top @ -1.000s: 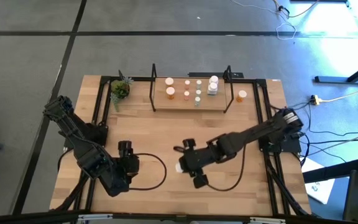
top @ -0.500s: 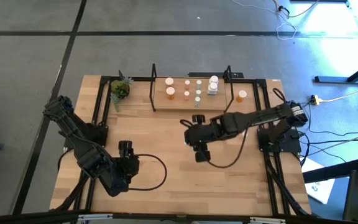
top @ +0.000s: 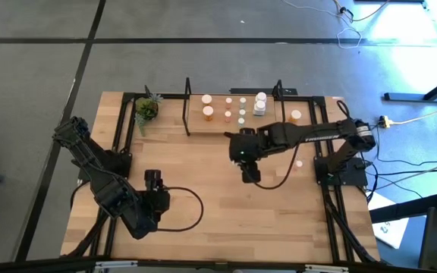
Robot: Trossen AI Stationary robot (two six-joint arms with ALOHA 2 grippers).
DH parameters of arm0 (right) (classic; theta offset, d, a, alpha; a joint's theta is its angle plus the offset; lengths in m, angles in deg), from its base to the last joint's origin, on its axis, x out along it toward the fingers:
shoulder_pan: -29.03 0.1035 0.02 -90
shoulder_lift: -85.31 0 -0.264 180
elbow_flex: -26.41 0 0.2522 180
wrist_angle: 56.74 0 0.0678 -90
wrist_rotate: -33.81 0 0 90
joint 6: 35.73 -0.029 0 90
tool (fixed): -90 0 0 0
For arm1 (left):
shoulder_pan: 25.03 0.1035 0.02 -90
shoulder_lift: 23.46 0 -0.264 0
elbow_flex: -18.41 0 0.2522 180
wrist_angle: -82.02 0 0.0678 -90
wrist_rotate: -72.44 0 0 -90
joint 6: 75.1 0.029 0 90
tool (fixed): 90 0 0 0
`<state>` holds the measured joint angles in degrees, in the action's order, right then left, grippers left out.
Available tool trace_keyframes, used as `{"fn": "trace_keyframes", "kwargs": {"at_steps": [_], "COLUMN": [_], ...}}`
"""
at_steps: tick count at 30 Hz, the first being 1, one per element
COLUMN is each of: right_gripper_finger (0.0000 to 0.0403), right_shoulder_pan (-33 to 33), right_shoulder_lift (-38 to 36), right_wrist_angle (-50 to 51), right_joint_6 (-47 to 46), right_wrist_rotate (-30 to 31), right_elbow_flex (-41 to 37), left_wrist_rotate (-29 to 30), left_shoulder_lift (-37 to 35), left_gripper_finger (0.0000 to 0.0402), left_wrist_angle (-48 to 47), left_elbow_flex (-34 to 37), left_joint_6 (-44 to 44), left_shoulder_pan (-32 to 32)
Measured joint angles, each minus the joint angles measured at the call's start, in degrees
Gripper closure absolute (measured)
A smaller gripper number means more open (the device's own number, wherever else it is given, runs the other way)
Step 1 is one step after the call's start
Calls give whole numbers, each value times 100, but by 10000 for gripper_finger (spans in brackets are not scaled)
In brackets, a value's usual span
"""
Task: Pick and place medicine bottles onto shelf by color
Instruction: Put the white pill bottle on the shelf aligned with the white bottles
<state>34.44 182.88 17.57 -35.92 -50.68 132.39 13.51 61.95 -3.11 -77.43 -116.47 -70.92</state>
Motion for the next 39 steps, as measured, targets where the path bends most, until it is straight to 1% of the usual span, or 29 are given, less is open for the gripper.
{"fn": "trace_keyframes", "kwargs": {"at_steps": [5,7,9,11,15,17,19,21,26,28,34,39], "right_gripper_finger": [219,219,219,219,219,219,219,219,219,219,219,219], "right_shoulder_pan": [0,4,-18,-150,-659,-960,-1302,-1649,-2322,-2552,-3205,-3528], "right_shoulder_lift": [-584,-927,-1303,-1653,-2248,-2424,-2566,-2626,-2557,-2528,-2365,-2165], "right_wrist_angle": [-418,-618,-885,-1163,-1426,-1501,-1735,-2011,-2506,-2570,-3013,-3205], "right_joint_6": [-303,-411,-523,-582,-701,-481,-130,218,940,1220,1576,1895], "right_wrist_rotate": [47,271,619,809,634,489,199,-134,-611,-661,-677,-908], "right_elbow_flex": [-943,-1366,-1781,-2162,-2663,-2870,-3073,-3233,-3493,-3614,-3876,-4015], "left_wrist_rotate": [142,145,144,165,280,292,296,308,282,282,292,544], "left_shoulder_lift": [0,0,-2,-1,-1,-2,-2,-2,-2,-2,-4,-4], "left_gripper_finger": [117,117,117,117,117,117,117,117,117,117,117,117], "left_wrist_angle": [-28,-27,-26,-24,-20,-18,-14,11,17,11,27,208], "left_elbow_flex": [0,0,0,0,0,0,0,-2,-2,-2,-2,-2], "left_joint_6": [7,6,4,4,4,9,111,239,447,451,461,449], "left_shoulder_pan": [1,34,81,142,345,494,641,780,1093,1204,1500,1761]}}
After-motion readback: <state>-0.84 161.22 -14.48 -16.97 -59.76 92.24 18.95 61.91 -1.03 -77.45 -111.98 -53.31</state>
